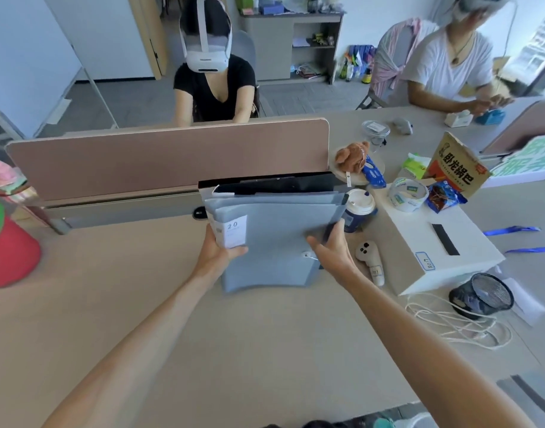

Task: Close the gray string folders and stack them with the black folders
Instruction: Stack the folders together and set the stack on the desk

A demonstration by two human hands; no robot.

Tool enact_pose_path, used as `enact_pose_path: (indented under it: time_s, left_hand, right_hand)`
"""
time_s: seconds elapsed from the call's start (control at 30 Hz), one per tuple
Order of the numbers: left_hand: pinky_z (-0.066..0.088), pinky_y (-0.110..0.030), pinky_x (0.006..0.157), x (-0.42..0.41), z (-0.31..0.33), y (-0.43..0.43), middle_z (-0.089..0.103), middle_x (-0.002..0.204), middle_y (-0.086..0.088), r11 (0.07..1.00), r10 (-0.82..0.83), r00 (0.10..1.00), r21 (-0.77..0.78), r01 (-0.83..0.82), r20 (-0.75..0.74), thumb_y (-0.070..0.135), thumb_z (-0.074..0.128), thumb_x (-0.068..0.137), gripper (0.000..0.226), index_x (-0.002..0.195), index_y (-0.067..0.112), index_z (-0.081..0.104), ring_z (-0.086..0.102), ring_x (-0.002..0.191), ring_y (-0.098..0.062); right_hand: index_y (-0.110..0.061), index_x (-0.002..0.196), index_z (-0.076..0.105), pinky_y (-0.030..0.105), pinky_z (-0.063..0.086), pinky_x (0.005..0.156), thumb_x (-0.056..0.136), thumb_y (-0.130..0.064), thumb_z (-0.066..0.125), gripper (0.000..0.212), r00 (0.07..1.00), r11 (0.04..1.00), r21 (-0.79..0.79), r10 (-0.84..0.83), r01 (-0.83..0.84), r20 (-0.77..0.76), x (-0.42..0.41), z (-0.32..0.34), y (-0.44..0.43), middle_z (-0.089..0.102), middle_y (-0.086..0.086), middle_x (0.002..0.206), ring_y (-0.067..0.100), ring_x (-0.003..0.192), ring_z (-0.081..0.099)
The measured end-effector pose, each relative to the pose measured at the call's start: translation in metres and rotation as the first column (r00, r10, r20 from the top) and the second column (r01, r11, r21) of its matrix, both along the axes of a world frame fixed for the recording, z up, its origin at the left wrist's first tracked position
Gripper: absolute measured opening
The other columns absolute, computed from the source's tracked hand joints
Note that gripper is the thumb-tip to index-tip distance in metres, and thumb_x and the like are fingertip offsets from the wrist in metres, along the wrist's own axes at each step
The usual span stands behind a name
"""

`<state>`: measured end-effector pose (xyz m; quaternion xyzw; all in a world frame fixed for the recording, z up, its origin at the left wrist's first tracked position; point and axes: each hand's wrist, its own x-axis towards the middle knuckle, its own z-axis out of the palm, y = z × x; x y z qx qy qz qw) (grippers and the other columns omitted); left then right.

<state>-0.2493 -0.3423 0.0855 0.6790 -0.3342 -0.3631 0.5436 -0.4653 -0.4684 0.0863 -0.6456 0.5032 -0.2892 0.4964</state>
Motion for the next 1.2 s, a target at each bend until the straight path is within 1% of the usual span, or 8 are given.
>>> enact_pose_path:
  time_s: [0.17,0.4,0.53,0.67,0.83,1.0,1.13,1.2]
  left_hand:
    - [0.049,-0.026,0.084,0.011,-0.013,0.007,0.066,0.119,0.001,0.998,-0.009,1.0,0.054,0.01,-0.011,-0.003,0.077,0.068,0.067,0.125,0.02,0.048,0.062,0.11,-0.014]
    - [0.048,-0.019,0.076,0.012,-0.016,0.013,0.068,0.112,0.006,0.996,-0.054,0.999,0.07,0.054,0.003,-0.007,0.077,0.068,0.063,0.121,0.018,0.053,0.064,0.1,-0.002]
    - [0.052,-0.032,0.091,0.018,-0.014,0.016,0.068,0.118,0.003,0.99,-0.121,0.993,0.068,0.121,-0.002,0.004,0.082,0.058,0.074,0.124,0.02,0.052,0.064,0.108,-0.01]
    - [0.055,-0.026,0.086,0.018,0.002,0.016,0.07,0.116,0.003,0.982,-0.189,0.982,-0.009,0.189,0.001,0.007,0.083,0.061,0.069,0.122,0.024,0.055,0.066,0.105,-0.011]
    - [0.056,-0.031,0.085,0.017,0.015,0.009,0.068,0.115,-0.003,0.993,-0.085,0.996,-0.09,0.082,-0.027,0.001,0.083,0.065,0.068,0.118,0.027,0.049,0.068,0.102,-0.015]
    - [0.054,-0.028,0.077,0.012,0.014,0.008,0.068,0.106,0.002,0.996,0.004,1.0,-0.092,-0.006,-0.028,0.006,0.083,0.07,0.058,0.104,0.039,0.049,0.068,0.093,-0.012]
    - [0.054,-0.027,0.083,0.013,0.012,0.012,0.065,0.12,0.003,0.994,-0.013,1.0,-0.112,0.015,0.02,0.01,0.085,0.069,0.062,0.112,0.037,0.049,0.064,0.107,-0.011]
    - [0.055,-0.021,0.075,0.013,0.006,0.014,0.064,0.121,-0.001,0.992,-0.08,0.996,-0.1,0.083,0.034,0.002,0.084,0.068,0.07,0.122,0.025,0.046,0.064,0.106,-0.012]
  right_hand:
    - [-0.01,0.118,0.033,0.032,0.043,0.091,0.087,-0.008,0.06,0.041,0.999,0.999,-0.013,-0.03,0.029,-0.025,0.004,-0.002,0.02,0.055,0.004,0.118,0.019,0.11,0.053]
    - [-0.004,0.123,0.032,0.031,0.043,0.086,0.09,-0.007,0.058,0.042,0.998,0.999,-0.043,-0.018,0.016,-0.06,0.006,-0.004,0.03,0.051,0.003,0.112,0.017,0.1,0.049]
    - [-0.007,0.124,0.032,0.028,0.04,0.084,0.087,-0.01,0.062,0.048,0.999,0.999,-0.053,-0.01,0.008,-0.039,0.005,-0.002,0.032,0.05,0.004,0.116,0.018,0.103,0.049]
    - [-0.01,0.114,0.035,0.019,0.043,0.071,0.079,-0.016,0.064,0.046,1.0,0.997,-0.073,-0.01,0.012,0.027,0.003,0.003,0.035,0.053,0.008,0.113,0.02,0.101,0.052]
    - [-0.016,0.109,0.038,0.017,0.039,0.073,0.08,-0.006,0.062,0.039,0.992,0.992,-0.095,-0.072,0.082,0.104,0.006,0.013,0.036,0.053,0.0,0.104,0.008,0.091,0.051]
    - [-0.008,0.106,0.038,0.032,0.039,0.081,0.082,-0.011,0.058,0.032,0.992,0.991,-0.084,-0.103,0.109,0.069,0.012,0.016,0.035,0.056,0.011,0.108,0.022,0.095,0.051]
    - [-0.011,0.109,0.039,0.03,0.04,0.081,0.081,-0.011,0.058,0.033,0.991,0.99,-0.089,-0.102,0.11,0.088,0.008,0.015,0.033,0.057,0.008,0.108,0.021,0.097,0.053]
    - [-0.015,0.11,0.04,0.026,0.04,0.078,0.08,-0.006,0.057,0.035,0.992,0.992,-0.077,-0.091,0.098,0.092,0.003,0.008,0.035,0.057,0.008,0.109,0.02,0.098,0.054]
